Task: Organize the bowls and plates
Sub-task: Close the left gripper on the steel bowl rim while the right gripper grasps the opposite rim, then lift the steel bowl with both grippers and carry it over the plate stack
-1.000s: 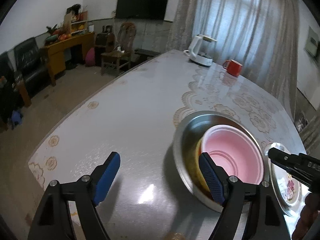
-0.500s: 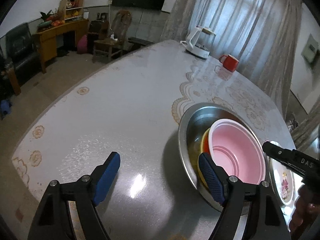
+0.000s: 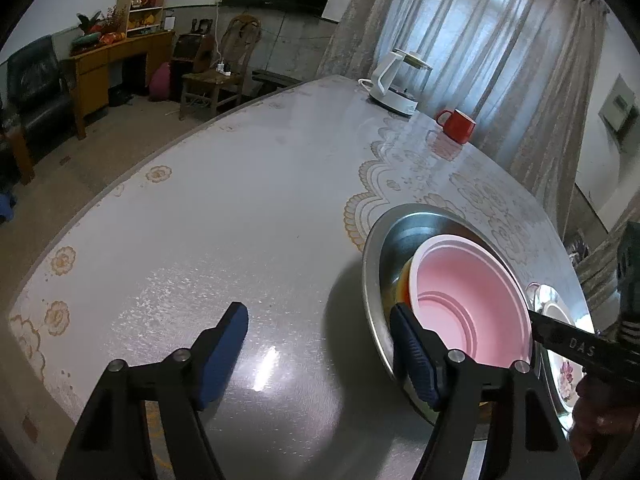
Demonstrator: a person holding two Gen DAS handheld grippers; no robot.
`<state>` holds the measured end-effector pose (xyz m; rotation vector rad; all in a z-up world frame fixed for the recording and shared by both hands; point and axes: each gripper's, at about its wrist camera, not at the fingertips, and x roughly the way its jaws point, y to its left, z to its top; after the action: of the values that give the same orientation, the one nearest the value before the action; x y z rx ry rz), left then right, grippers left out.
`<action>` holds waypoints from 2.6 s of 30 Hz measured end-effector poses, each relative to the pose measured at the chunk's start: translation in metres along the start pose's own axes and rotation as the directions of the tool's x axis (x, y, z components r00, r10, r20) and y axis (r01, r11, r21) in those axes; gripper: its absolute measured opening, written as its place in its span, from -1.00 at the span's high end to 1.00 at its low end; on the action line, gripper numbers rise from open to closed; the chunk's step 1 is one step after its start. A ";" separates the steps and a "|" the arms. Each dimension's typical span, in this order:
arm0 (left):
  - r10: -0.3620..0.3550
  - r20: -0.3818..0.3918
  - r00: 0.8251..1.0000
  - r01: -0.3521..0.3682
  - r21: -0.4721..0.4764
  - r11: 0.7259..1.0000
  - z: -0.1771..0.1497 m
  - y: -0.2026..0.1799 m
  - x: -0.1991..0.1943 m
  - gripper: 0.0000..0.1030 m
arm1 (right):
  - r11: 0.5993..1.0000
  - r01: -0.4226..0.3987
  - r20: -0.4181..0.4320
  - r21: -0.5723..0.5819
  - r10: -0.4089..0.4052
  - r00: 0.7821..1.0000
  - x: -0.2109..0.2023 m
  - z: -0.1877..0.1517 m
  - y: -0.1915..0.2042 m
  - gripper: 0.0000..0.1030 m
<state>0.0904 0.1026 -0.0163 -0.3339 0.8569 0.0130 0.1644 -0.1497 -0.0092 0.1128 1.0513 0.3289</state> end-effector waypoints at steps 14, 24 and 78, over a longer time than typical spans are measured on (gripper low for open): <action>-0.048 0.014 0.999 0.048 0.001 0.999 -0.001 0.008 -0.007 -0.18 | 0.996 -0.085 0.022 0.037 0.084 0.996 0.005 -0.006 0.004 0.57; -0.160 -0.015 0.987 0.160 -0.027 0.987 0.004 0.004 -0.005 0.36 | 0.995 -0.096 0.022 0.036 0.095 0.995 0.001 -0.016 0.005 0.59; -0.200 0.007 0.980 0.201 -0.006 0.980 -0.002 0.008 -0.010 0.72 | 0.993 -0.116 0.013 -0.003 0.116 0.993 0.007 -0.025 0.020 0.70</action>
<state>0.0818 0.1108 -0.0125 -0.4252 0.8143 -0.1705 0.1418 -0.1301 -0.0228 0.1743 1.0335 0.4344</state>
